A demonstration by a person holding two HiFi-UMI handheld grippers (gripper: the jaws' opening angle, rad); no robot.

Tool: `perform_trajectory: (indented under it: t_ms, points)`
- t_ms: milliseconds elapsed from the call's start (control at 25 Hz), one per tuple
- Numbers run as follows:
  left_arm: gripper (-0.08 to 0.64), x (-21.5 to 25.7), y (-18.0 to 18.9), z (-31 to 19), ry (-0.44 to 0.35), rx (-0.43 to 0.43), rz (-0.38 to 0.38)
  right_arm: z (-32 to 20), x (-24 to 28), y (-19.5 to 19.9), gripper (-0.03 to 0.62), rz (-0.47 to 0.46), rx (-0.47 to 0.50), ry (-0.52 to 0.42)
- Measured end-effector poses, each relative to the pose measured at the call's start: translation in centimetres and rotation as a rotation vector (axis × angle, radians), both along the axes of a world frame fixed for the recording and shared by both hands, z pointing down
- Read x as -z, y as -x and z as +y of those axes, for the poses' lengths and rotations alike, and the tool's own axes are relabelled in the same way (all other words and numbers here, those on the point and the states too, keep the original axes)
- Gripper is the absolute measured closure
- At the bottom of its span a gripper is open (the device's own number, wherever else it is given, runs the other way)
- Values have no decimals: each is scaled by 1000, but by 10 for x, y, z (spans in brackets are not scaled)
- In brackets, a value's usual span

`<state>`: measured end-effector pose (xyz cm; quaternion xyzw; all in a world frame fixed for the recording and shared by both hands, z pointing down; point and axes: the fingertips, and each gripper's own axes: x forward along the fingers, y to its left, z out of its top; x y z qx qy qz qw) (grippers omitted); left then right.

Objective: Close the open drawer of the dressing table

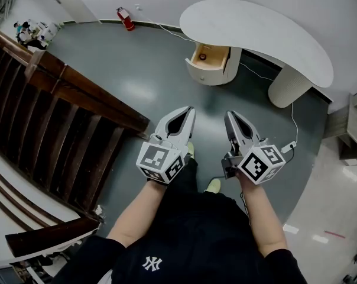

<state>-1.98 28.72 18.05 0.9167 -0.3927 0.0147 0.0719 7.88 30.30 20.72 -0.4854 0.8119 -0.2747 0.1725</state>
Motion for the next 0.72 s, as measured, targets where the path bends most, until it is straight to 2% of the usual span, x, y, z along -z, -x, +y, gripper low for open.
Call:
perform_trajectory:
  t_ms: [280,720]
  points:
    - [551,-27,5,-71,27,-19,13,-70,-31,16,575,9,4,68]
    - [551,-88,19,-244,90,-111,-15,-232,-101,42,575,42,-51,196]
